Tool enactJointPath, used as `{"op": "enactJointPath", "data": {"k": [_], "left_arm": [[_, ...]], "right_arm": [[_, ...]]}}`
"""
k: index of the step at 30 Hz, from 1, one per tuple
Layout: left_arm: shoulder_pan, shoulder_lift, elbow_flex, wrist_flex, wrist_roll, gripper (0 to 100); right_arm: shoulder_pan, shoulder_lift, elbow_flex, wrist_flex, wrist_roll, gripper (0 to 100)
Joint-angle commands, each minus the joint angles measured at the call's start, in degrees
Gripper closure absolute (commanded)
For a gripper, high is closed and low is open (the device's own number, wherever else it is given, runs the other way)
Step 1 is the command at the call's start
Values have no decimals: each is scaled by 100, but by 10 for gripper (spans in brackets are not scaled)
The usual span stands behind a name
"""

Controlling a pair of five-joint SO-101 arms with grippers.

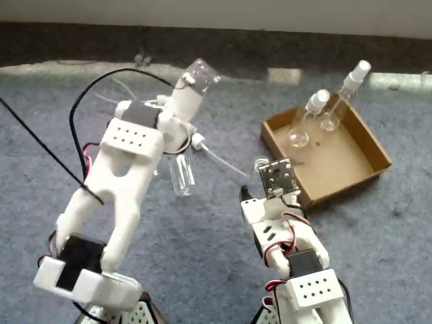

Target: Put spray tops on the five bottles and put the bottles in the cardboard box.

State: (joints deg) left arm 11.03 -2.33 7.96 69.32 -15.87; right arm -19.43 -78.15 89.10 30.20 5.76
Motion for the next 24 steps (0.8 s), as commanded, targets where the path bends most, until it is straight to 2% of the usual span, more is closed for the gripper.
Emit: {"op": "enactJointPath", "data": {"k": [1,4,11,13,20,24], "left_arm": [[374,1042,-1648,703,1424,982],[479,1745,-2554,993,2268,986],[462,3116,-3996,1029,4229,982],[391,3442,-4303,1029,4545,963],[365,4224,-4848,1029,5582,796],[321,4488,-5042,1029,5978,775]], "right_arm": [[48,-136,-57,-127,-53,850],[48,-136,-57,-127,-53,850],[48,-136,-57,-127,-53,850],[48,-136,-57,-127,-53,850],[48,-136,-57,-127,-26,850],[48,-136,-48,-127,-26,850]]}}
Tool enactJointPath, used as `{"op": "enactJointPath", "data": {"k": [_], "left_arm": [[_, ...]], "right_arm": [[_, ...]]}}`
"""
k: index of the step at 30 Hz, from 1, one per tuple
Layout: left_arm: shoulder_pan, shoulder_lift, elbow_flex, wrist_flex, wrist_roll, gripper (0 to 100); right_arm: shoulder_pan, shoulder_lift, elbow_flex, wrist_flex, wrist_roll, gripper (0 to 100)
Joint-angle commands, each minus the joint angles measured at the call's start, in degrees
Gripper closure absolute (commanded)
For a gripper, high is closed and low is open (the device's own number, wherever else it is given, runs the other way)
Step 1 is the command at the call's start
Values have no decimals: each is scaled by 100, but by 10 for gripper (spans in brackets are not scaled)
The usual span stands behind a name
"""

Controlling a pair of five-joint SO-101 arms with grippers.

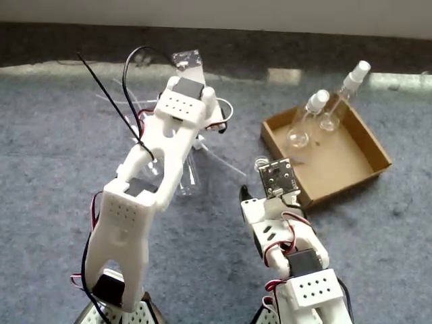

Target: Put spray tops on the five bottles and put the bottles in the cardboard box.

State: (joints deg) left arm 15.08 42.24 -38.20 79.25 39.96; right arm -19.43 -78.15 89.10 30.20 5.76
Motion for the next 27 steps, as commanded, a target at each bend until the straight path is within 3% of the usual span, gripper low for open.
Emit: {"op": "enactJointPath", "data": {"k": [1,13,27], "left_arm": [[-145,66,-435,44,466,776],[-382,92,-453,756,800,772],[-567,497,-356,167,800,775]], "right_arm": [[48,-136,-48,-127,-26,850],[48,-136,-48,-127,-18,850],[48,-136,-48,-127,-18,850]]}}
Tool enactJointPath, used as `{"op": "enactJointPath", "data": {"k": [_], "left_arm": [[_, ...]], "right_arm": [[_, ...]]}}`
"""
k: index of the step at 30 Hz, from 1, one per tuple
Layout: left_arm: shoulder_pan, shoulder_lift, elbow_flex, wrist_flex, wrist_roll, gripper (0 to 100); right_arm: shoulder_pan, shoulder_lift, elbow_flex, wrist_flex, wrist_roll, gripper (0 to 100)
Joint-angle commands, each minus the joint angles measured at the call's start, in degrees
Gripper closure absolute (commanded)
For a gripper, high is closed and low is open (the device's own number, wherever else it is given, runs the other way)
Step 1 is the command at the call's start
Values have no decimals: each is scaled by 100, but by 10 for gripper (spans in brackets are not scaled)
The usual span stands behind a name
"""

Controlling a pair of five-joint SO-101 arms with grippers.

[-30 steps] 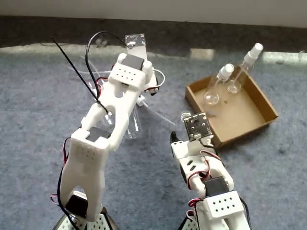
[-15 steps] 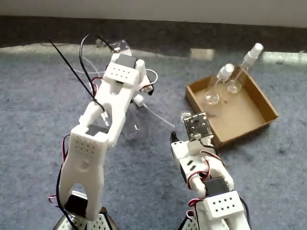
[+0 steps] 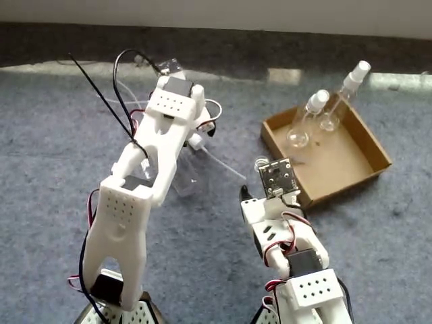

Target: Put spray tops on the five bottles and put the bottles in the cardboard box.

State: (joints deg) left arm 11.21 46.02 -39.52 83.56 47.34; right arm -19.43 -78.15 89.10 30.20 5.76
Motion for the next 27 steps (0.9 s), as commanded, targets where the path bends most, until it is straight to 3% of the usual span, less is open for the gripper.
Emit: {"op": "enactJointPath", "data": {"k": [1,9,15,18,21,27], "left_arm": [[-207,180,-224,-316,62,776],[-215,286,-497,-352,53,784],[-198,286,-497,-387,18,1000],[-110,303,-479,-369,18,942],[13,277,-497,-352,0,944],[426,251,-1103,-325,-1143,996]], "right_arm": [[48,-136,-48,-127,-18,850],[48,-136,-48,-127,-18,850],[48,-136,-48,-127,-18,850],[48,-136,-48,-127,-18,850],[48,-136,-48,-127,-18,850],[48,-136,-48,-127,-18,850]]}}
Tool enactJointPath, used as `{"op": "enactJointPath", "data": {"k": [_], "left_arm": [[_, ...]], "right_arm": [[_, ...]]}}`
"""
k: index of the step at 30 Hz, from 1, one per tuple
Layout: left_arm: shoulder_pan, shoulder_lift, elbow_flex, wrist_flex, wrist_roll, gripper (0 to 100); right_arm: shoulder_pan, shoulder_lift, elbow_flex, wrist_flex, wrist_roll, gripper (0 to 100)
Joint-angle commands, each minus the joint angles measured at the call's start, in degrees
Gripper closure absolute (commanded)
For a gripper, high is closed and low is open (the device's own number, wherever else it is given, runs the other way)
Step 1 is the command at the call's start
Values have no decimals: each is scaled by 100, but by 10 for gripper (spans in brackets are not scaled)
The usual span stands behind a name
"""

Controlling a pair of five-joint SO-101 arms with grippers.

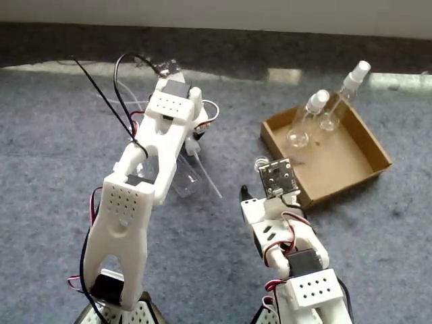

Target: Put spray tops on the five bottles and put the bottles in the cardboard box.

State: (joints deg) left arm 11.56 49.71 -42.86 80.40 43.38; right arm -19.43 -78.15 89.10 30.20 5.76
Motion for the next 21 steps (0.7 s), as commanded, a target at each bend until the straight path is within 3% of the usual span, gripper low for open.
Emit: {"op": "enactJointPath", "data": {"k": [1,12,18,21], "left_arm": [[426,-119,-945,97,-888,996],[189,-110,-3925,1943,-1134,996],[84,-119,-5244,2022,-2145,996],[101,-374,-5182,2040,-2418,996]], "right_arm": [[48,-136,-48,-127,-18,850],[40,-136,-48,-136,-9,850],[40,-136,215,-936,-9,850],[22,-136,681,-1622,-9,850]]}}
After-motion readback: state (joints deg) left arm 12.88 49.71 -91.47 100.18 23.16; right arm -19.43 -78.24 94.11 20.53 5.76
